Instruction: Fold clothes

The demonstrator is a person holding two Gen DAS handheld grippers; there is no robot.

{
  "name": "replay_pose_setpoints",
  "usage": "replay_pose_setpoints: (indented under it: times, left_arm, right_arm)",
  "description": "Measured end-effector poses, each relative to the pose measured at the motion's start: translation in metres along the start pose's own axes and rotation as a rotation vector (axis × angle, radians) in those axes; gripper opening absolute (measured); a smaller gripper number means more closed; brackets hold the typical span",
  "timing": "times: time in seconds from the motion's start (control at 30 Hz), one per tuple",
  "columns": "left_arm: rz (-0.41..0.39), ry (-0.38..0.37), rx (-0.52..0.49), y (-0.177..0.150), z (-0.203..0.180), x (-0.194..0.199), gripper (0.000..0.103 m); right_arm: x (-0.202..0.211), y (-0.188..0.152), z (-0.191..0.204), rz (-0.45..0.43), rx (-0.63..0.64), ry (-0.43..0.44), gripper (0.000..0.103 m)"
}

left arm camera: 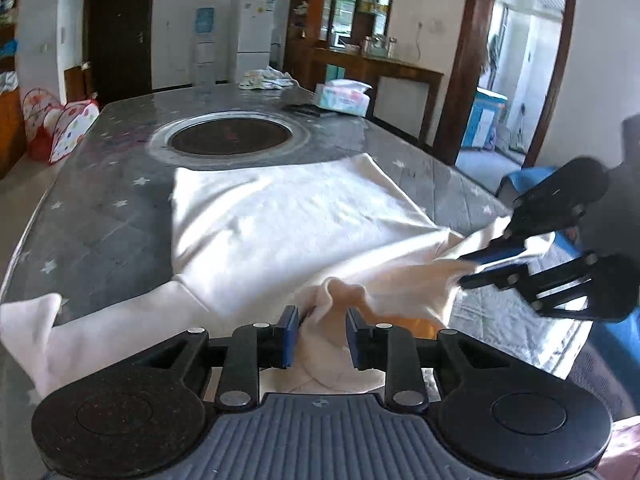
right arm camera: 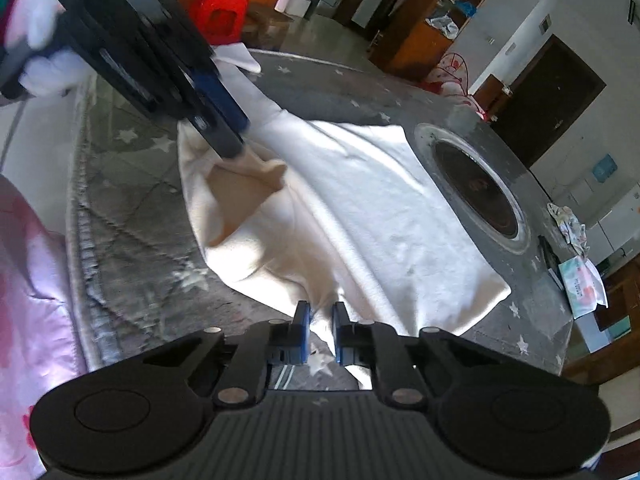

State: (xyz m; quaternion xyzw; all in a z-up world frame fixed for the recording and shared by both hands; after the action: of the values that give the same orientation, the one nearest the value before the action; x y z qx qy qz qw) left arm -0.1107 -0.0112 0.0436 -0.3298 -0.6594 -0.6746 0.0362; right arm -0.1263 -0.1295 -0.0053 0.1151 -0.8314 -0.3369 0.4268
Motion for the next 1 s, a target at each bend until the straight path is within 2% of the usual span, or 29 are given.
replay_pose_setpoints:
  times: [0.03,0.07,0.1,0.17,0.37,0.5,0.6,0.7,0.83,0.9,1.0]
  left_arm:
    - [0.006,-0.001,-0.012,-0.001,-0.002,-0.003,0.026]
    - [0.015,0.000,-0.020,-0.004,-0.002,-0.006,0.015]
    - [0.023,-0.003,-0.023,-0.006,-0.002,-0.007,0.010]
    - [0.024,-0.030,-0.025,-0.008,-0.003,-0.003,0.004]
    - [0.036,-0.126,-0.092,-0.022,-0.009,0.016,0.003]
    - [0.052,-0.157,-0.112,-0.030,-0.007,0.019,0.004]
    - [0.012,-0.195,-0.125,-0.023,-0.007,0.028,0.005]
    - [-0.039,-0.190,-0.118,-0.009,-0.006,0.031,0.006]
    - [-0.092,-0.163,-0.074,0.011,-0.003,0.020,0.006]
    - [-0.085,-0.156,-0.051,0.016,-0.002,0.005,0.006]
    - [-0.026,-0.166,-0.026,0.010,-0.005,-0.021,0.006]
  right_arm:
    - [0.004,-0.001,0.001,-0.002,-0.003,0.003,0.008]
    - [0.008,-0.002,0.002,-0.003,-0.006,0.007,0.008]
    - [0.012,-0.003,0.004,-0.001,-0.009,0.012,0.008]
    - [0.017,-0.006,0.008,0.013,-0.016,0.025,0.008]
    - [0.025,-0.021,0.016,0.070,-0.046,0.107,0.010]
    - [0.038,-0.013,0.001,0.014,-0.134,0.106,0.011]
    - [0.037,-0.003,-0.011,-0.038,-0.197,0.072,0.016]
    - [0.022,0.003,-0.014,-0.061,-0.215,0.050,0.018]
    - [0.001,0.003,0.000,-0.062,-0.220,0.110,0.018]
    - [-0.007,0.002,0.010,-0.057,-0.216,0.144,0.018]
    - [-0.007,-0.002,0.020,-0.060,-0.227,0.174,0.018]
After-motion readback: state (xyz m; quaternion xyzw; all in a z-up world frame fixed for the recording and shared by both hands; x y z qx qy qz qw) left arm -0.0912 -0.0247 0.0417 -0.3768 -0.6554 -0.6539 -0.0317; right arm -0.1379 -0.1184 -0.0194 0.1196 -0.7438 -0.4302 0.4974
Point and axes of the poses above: each gripper's, at about its wrist camera, not at the fingertips, and x roughly against the way its jaws point, z to its left, y to its top, the point moved 1 cm from there along -x, roughly the way its jaws point, and after that the axes turned 11 degrees about -z, right-handed, at the moved point
